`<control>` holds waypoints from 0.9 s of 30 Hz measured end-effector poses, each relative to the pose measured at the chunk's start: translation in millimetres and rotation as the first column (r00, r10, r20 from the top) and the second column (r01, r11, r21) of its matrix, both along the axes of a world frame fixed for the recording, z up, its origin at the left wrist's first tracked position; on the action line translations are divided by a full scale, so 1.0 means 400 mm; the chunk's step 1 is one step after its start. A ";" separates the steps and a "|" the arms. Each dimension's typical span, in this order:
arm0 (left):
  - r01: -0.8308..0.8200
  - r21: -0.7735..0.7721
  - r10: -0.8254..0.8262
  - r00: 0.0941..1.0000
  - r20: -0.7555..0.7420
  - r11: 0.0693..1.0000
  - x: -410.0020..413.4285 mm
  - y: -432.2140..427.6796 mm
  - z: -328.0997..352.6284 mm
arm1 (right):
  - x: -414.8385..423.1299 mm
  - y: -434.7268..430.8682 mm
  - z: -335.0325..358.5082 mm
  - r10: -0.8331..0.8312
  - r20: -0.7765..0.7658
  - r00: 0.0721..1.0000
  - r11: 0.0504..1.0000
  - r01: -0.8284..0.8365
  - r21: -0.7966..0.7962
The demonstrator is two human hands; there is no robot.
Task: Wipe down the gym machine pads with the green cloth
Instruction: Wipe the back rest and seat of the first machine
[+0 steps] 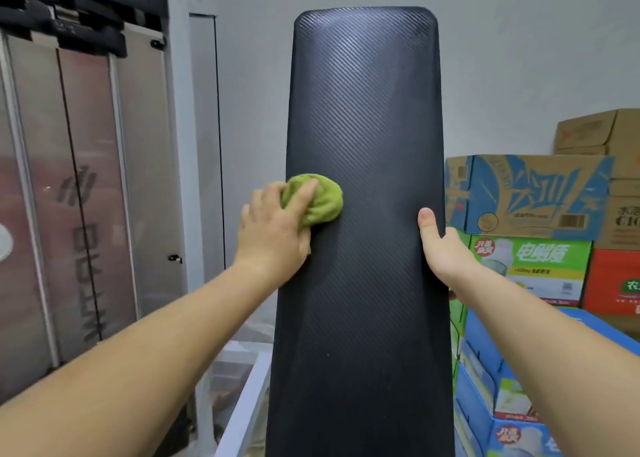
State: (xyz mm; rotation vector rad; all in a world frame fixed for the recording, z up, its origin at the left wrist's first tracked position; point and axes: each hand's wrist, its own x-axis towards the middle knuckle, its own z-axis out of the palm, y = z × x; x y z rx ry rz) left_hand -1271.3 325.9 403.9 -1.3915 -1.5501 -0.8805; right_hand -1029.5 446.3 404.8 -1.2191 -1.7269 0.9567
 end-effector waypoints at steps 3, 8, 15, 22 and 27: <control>0.042 -0.071 -0.037 0.997 0.063 0.997 0.040 -0.038 -0.128 | 0.004 -0.011 0.009 0.002 -0.010 1.000 1.000 -0.002 -0.028; 0.164 -0.442 -0.364 0.834 -0.416 0.882 0.021 -0.125 -0.273 | 0.051 -0.036 -0.062 0.083 -0.067 0.994 0.975 -0.095 -0.201; -0.042 -0.025 0.042 0.999 0.016 0.999 0.144 0.081 0.056 | 0.117 -0.052 -0.144 0.208 -0.169 0.963 0.933 -0.247 -0.262; 0.243 -0.221 -0.293 0.928 -0.231 0.945 0.393 0.142 -0.210 | 0.147 -0.060 -0.188 -0.027 -0.422 0.906 0.948 -0.111 -0.300; 0.166 -0.379 -0.373 0.725 -0.579 0.911 0.325 0.106 -0.188 | 0.207 -0.086 -0.290 -0.097 -0.292 0.952 0.916 -0.029 -0.400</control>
